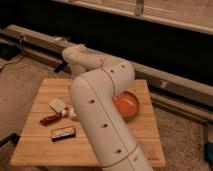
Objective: Place the ceramic cup in the ceramic bowl
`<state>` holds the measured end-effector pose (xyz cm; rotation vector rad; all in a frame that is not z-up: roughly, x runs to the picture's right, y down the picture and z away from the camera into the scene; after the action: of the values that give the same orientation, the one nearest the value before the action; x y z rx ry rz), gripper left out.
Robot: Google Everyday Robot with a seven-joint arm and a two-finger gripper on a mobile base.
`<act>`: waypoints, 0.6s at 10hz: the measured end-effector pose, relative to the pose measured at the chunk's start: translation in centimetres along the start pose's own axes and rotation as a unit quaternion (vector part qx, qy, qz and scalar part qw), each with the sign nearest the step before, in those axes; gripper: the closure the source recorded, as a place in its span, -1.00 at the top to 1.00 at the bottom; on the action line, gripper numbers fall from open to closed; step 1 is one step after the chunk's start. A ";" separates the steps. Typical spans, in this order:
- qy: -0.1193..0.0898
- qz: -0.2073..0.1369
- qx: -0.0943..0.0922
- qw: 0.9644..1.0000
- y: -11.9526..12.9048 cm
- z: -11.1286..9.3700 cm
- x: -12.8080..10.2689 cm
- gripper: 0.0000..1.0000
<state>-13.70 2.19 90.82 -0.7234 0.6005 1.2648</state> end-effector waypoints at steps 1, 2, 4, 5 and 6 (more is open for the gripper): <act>0.002 0.004 -0.022 1.000 -0.5 -0.7 0.5 -0.85; -0.001 0.009 -0.042 0.999 -1.3 -1.7 0.8 -0.96; -0.007 0.023 -0.091 0.996 -4.4 -3.7 2.1 -1.00; -0.011 0.033 -0.116 0.993 -6.8 -4.6 3.1 -1.00; -0.017 0.042 -0.135 0.990 -8.7 -5.2 3.8 -1.00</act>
<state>-4.47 -0.58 85.95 -0.9054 0.4398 1.4516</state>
